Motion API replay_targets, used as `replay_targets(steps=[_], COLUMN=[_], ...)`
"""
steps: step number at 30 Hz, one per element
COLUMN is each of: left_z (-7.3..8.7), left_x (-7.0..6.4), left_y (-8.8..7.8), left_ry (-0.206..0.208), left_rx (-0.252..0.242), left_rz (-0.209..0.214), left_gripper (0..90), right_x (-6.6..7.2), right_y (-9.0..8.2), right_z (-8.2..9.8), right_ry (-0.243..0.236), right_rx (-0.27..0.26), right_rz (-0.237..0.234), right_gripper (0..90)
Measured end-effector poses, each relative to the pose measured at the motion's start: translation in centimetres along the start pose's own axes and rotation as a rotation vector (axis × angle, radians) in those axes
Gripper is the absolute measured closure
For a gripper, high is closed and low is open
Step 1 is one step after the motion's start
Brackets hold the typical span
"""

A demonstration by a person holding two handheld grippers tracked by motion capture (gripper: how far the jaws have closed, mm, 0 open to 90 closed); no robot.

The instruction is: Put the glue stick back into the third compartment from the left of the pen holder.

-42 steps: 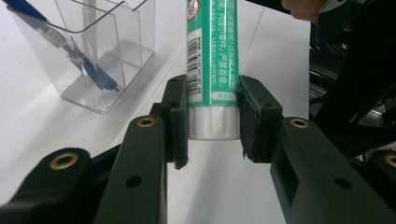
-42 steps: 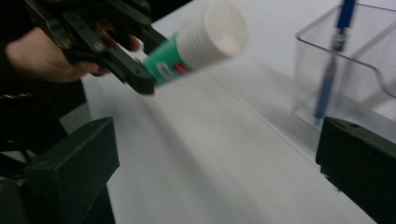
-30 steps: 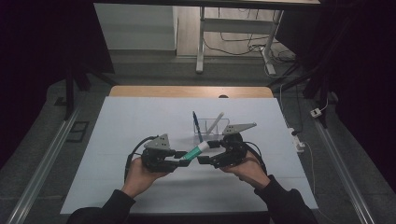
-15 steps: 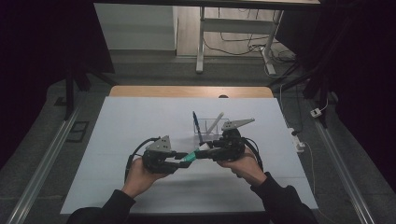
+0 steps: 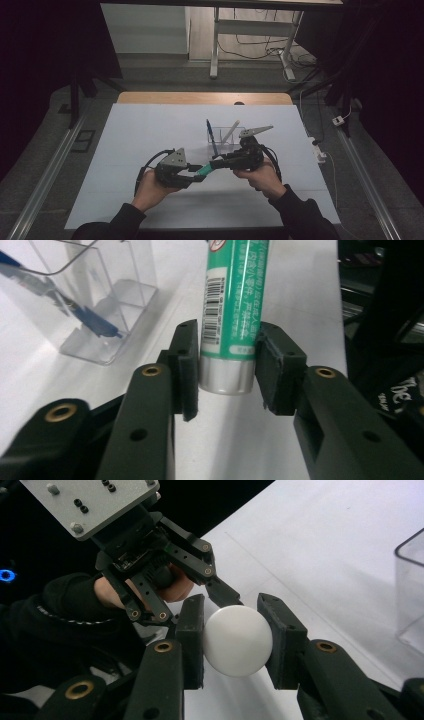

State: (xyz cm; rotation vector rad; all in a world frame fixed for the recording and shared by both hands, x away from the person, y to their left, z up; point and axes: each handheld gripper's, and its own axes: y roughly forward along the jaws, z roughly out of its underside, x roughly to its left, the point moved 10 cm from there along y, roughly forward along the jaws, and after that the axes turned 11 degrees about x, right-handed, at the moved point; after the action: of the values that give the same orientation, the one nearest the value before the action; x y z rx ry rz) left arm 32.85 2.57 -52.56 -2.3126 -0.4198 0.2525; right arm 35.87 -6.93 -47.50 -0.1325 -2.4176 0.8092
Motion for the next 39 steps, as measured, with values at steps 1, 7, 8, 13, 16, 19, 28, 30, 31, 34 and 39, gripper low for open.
replay_targets(steps=[1, 7, 8, 13, 16, 19, 28, 30, 31, 34, 39], left_z=[0.1, 0.3, 0.4, 0.8, 1.0, 1.4, 2.8, 3.1, 3.2, 3.6, 4.5], left_x=[0.1, 0.8, 0.9, 1.3, 1.7, 2.1, 2.2, 2.1, 2.0, 1.9, 1.7], left_y=[0.0, -0.1, -0.1, -0.5, -1.1, -1.9, -3.0, -3.1, -3.2, -3.5, -3.8], left_ry=[-0.009, -0.068, -0.073, -0.136, -0.189, -0.218, -0.282, -0.29, -0.291, -0.3, -0.327], left_rx=[0.003, 0.012, 0.015, 0.023, -0.007, -0.016, -0.017, -0.013, -0.012, -0.005, 0.003], left_rz=[-0.005, -0.021, -0.029, -0.014, 0.005, -0.01, -0.023, -0.025, -0.028, -0.033, -0.049], left_gripper=[59.1, 34.9, 32.4, 19.6, 16.8, 13.9, 5.1, 4.0, 3.4, 1.9, 0.0], right_x=[0.0, -0.5, -0.6, -0.9, -1.1, -1.5, -3.7, -4.1, -4.2, -4.7, -5.9], right_y=[0.0, -0.7, -0.8, -1.4, -2.0, -2.7, -4.8, -5.2, -5.5, -6.2, -7.2], right_z=[0.0, -0.1, -0.1, -0.2, -0.4, -0.6, -0.8, -0.8, -0.9, -1.0, -1.0], right_ry=[-0.006, -0.041, -0.047, -0.068, -0.075, -0.073, -0.03, -0.023, -0.018, -0.011, 0.013], right_rx=[0.001, -0.002, 0.001, -0.006, -0.02, -0.037, -0.084, -0.095, -0.098, -0.117, -0.142], right_rz=[0.012, 0.083, 0.094, 0.133, 0.16, 0.189, 0.287, 0.307, 0.315, 0.342, 0.397], right_gripper=[65.5, 65.5, 65.5, 65.5, 65.5, 65.5, 65.5, 65.5, 65.5, 65.5, 65.5])
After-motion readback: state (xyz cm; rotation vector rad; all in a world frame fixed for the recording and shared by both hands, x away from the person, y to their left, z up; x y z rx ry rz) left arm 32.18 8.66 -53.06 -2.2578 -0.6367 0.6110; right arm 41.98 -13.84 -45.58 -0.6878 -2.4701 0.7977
